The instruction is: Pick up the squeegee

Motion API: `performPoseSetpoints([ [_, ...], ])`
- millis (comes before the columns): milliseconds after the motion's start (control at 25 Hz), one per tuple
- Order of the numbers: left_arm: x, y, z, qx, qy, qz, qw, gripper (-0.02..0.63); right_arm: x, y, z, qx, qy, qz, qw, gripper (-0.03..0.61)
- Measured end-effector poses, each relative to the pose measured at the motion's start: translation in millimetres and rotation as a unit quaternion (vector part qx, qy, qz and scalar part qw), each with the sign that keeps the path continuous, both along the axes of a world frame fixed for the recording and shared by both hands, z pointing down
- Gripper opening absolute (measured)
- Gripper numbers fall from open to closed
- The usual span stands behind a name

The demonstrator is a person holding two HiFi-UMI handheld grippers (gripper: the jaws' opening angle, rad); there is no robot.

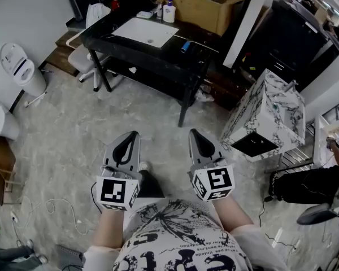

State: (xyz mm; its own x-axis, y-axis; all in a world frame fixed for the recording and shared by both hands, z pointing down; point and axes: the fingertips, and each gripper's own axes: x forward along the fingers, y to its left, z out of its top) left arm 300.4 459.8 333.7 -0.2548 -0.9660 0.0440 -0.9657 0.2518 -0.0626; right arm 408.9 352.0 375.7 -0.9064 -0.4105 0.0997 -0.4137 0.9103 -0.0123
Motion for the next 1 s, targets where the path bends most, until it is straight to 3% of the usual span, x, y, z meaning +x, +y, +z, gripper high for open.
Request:
performPoseSetpoints([
  [240, -78.5, -31.7, 5.6, 0.011, 0.004, 0.007, 0.9999, 0.012, -79.9, -35.6, 7.6, 0.002, 0.013, 0.007, 1.0, -0.008],
  [720, -302.4, -158.0, -10.1, 0.0, 0.005, 0.072, 0.9974, 0.012, -272.9, -152.2, 1.9, -0.02, 0.012, 0.105, 0.994, -0.008],
  [1000, -370.5, -217.7, 1.8, -0.015, 0.015, 0.102, 0.9945, 0.012, -332.8, -207.2, 6.4, -0.03, 0.02, 0.144, 0.989, -0.008],
])
